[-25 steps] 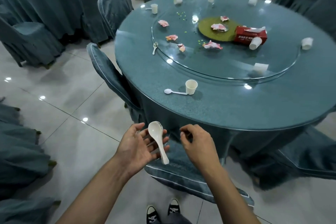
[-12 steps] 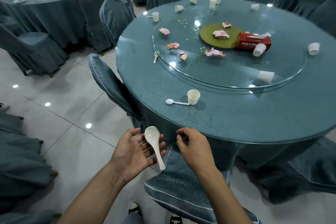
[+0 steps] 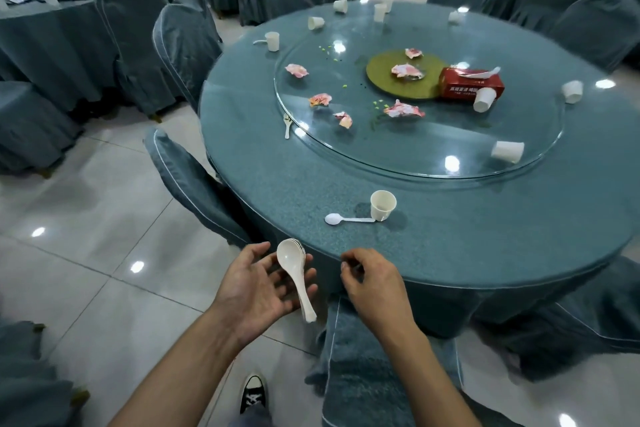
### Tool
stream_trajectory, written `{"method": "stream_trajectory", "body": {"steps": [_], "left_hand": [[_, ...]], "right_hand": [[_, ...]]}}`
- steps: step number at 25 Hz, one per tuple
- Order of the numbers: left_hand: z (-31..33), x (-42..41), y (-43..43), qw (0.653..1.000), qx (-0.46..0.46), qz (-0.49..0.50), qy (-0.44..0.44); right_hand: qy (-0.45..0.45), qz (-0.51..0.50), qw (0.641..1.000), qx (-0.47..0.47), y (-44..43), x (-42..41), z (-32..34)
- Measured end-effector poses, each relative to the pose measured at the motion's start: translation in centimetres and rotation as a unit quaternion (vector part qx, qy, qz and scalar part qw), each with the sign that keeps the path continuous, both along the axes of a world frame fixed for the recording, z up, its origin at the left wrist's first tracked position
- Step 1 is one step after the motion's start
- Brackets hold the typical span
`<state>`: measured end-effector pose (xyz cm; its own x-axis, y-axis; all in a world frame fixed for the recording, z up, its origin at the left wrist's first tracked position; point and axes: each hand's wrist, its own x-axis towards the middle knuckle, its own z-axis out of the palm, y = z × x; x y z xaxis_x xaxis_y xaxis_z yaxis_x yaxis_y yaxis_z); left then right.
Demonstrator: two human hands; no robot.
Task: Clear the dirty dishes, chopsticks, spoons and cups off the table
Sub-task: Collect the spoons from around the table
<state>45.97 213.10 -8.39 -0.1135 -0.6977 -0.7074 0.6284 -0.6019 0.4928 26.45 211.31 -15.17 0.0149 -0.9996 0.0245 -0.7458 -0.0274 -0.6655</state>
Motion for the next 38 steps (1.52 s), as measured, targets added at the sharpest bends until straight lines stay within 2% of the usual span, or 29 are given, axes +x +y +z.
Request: {"method": "stream_trajectory", "body": {"steps": [6,14,22,30,38], "left_hand": [[0.0,7.6,-4.5,0.997,0.012,-0.069,-0.008],[-0.7,14.2,-7.9,0.994,0.019,-0.111,-0.002],[-1.9,14.6,-10.3,0.99,0.039,-0.132,0.003],[-3.3,12.0,-15.7,0.99,0.048,-0.134,-0.015],[-4.8,9.5,-19.2,0.99,0.062,-0.126,-0.002]], "right_hand": [[-0.01,-0.072,0.997,0.001,-2.0,7.4,-0.9],[0.009,-0.098,0.995,0.016,-4.1,14.1,-1.3],[0.024,-0.147,0.988,0.041,-6.0,12.6,-3.4],[0.029,-0.172,0.982,0.077,-12.4,9.1,-6.6],[0.141,-0.143,0.973,0.114,-16.8,6.0,-10.5]]}}
